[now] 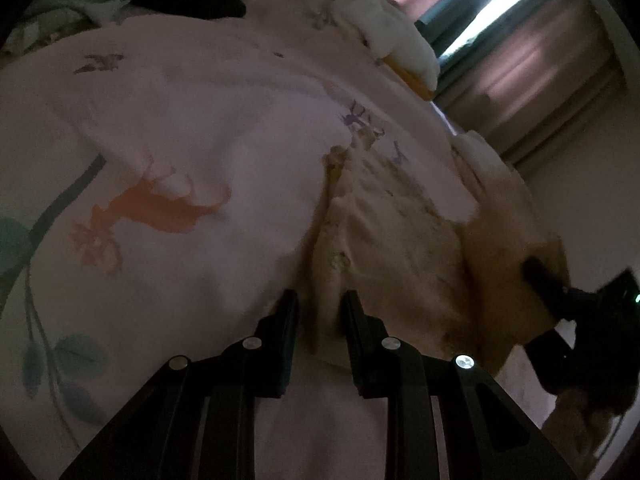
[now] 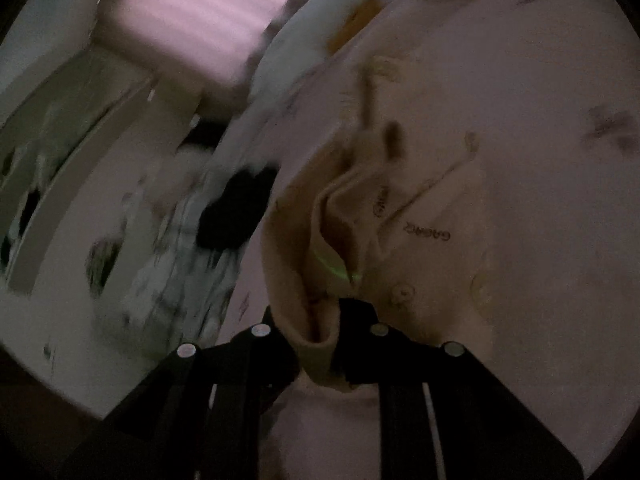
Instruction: Fold small clothes
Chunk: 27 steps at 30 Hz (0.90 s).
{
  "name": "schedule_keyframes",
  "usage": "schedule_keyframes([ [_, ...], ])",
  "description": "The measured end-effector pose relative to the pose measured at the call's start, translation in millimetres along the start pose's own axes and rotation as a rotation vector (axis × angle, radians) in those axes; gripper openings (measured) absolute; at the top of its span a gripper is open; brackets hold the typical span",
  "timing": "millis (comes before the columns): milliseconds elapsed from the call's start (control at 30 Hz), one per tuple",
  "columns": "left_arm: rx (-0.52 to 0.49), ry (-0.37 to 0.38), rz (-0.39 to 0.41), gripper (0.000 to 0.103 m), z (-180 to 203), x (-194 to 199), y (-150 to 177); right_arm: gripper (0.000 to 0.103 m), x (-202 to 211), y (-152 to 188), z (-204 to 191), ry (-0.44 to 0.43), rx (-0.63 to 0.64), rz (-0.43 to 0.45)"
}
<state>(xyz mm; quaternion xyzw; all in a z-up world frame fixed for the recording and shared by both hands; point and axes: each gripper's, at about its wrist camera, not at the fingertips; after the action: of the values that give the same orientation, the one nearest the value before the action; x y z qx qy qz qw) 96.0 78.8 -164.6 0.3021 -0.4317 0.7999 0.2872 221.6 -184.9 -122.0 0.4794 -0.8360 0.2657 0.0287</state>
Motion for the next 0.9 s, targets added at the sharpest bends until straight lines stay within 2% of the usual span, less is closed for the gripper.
schedule_keyframes([
  [100, 0.038, 0.014, -0.005, 0.026, -7.7, -2.5, -2.5, 0.017, -49.8, 21.0, -19.2, 0.036, 0.102, -0.146],
  [200, 0.06, 0.024, -0.018, 0.026, -12.6, -2.3, -3.8, 0.017, -89.8, 41.8, -13.4, 0.059, 0.093, -0.253],
  [367, 0.088, 0.016, -0.006, 0.026, -18.3, -1.2, -5.1, 0.017, -94.4, 41.8, -14.4, 0.064, 0.094, -0.242],
  [433, 0.098, 0.017, -0.007, 0.026, -18.3, -1.6, -5.5, 0.022, -91.6, 42.7, -10.8, 0.064, 0.049, -0.25],
  [500, 0.103, 0.004, 0.0, 0.026, -19.0, -0.8, -6.7, 0.035, -94.5, 45.8, -14.7, 0.049, 0.024, -0.256],
  [633, 0.099, -0.063, 0.049, 0.026, -21.2, 5.7, -11.9, 0.048, -90.7, 56.2, -28.3, -0.034, 0.013, -0.266],
  [700, 0.105, -0.094, 0.071, 0.026, -28.1, 9.0, -13.9, 0.053, -96.0, 62.3, -33.8, -0.128, -0.036, -0.33],
  [733, 0.12, -0.086, 0.067, 0.026, -32.1, 8.9, -15.3, 0.055, -98.9, 67.0, -36.7, -0.169, -0.055, -0.369],
  [767, 0.134, -0.066, 0.056, 0.026, -35.1, 7.8, -16.4, 0.056, -100.9, 69.3, -39.6, -0.171, -0.048, -0.383],
  [833, 0.166, -0.028, 0.037, 0.026, -41.6, 6.7, -17.0, 0.056, -100.7, 73.4, -48.7, -0.109, 0.027, -0.376],
  [900, 0.168, -0.024, 0.035, 0.026, -43.2, 7.9, -16.8, 0.056, -98.2, 74.3, -51.2, -0.082, 0.055, -0.362],
])
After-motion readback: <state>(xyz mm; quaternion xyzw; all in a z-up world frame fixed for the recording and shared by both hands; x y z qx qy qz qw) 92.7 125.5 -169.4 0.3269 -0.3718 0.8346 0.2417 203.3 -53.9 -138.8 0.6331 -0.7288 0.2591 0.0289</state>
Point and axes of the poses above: each gripper's, at about its wrist camera, not at the fingertips, and x roughly against the way its jaws point, z to its right, y to its underside, and after that the axes turned 10 degrees about -y, right-handed
